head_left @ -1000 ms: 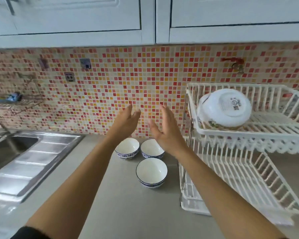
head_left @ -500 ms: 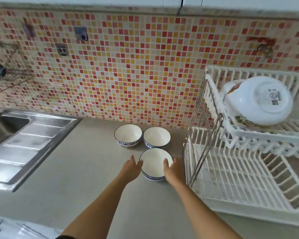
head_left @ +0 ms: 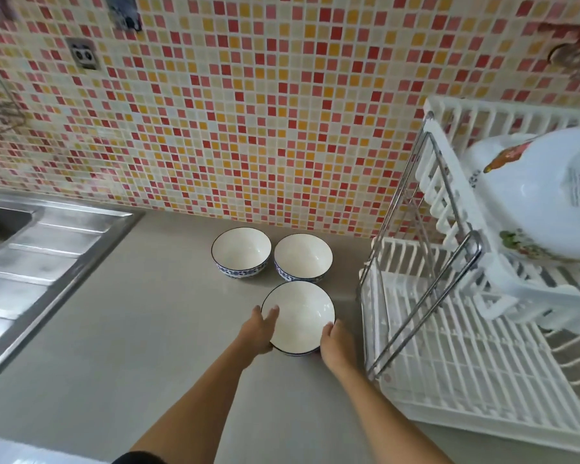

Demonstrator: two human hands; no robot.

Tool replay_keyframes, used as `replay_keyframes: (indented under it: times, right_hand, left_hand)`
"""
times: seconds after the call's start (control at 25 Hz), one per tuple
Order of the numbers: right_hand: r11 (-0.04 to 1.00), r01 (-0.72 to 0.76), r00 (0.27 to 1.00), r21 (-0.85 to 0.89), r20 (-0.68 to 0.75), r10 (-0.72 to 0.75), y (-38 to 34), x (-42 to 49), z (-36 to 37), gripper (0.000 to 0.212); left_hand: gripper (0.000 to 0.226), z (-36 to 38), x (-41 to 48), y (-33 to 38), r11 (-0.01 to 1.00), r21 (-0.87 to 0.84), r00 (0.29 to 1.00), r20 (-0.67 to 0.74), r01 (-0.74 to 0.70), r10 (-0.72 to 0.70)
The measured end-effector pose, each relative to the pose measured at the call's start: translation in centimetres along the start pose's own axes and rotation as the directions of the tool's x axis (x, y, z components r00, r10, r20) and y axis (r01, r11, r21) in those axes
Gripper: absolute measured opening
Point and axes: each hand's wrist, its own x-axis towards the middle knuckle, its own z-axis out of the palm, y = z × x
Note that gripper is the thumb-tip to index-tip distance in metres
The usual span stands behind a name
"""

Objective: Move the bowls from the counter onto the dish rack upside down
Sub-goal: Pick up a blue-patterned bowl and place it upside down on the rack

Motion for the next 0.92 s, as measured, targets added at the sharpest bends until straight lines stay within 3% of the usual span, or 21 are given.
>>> replay_keyframes:
  times: [0.16, 0.28, 0.44, 0.56, 0.76, 0.92]
  right_hand:
    - [0.980, 0.176, 0.984, 0.095, 0.021, -0.179, -2.1, -3.1, -1.7, 0.026]
    - [0.931, 0.335, 0.939, 0.143, 0.036, -0.343, -5.3, -6.1, -3.5, 0.033]
    - [0.774, 0.584, 0.806, 0.244, -0.062, -0.589, -9.7, -11.7, -7.1, 0.043]
    - [0.669, 0.640, 0.757, 0.379, -0.159, -0.634, -12.6, -16.4, -10.7, 0.039]
    - [0.543, 0.748, 0.652, 0.383, -0.270, -0.708, -15.1, -22.2, -20.2, 0.041]
    - [0.342, 0.801, 0.513, 0.491, -0.270, -0.815, -14.0, -23.5, -29.6, 0.050]
  left_hand:
    - [0.059, -3.3, -2.7, 1.1, 0.973, -0.230, 0.999, 0.032, -0.026, 0.034]
    - [0.066, -5.8, -6.1, 2.9, 0.932, -0.353, 0.995, 0.037, -0.078, 0.097]
    - [0.078, -8.2, -10.9, 5.2, 0.830, -0.515, 0.977, -0.127, -0.214, 0.173]
    - [0.077, -9.1, -15.2, 7.1, 0.728, -0.589, 0.935, -0.181, -0.351, 0.304]
    - [0.059, -8.1, -23.3, 13.3, 0.527, -0.623, 0.786, -0.252, -0.578, 0.565]
    - [0.061, -4.9, -29.0, 18.6, 0.364, -0.589, 0.576, -0.219, -0.721, 0.787]
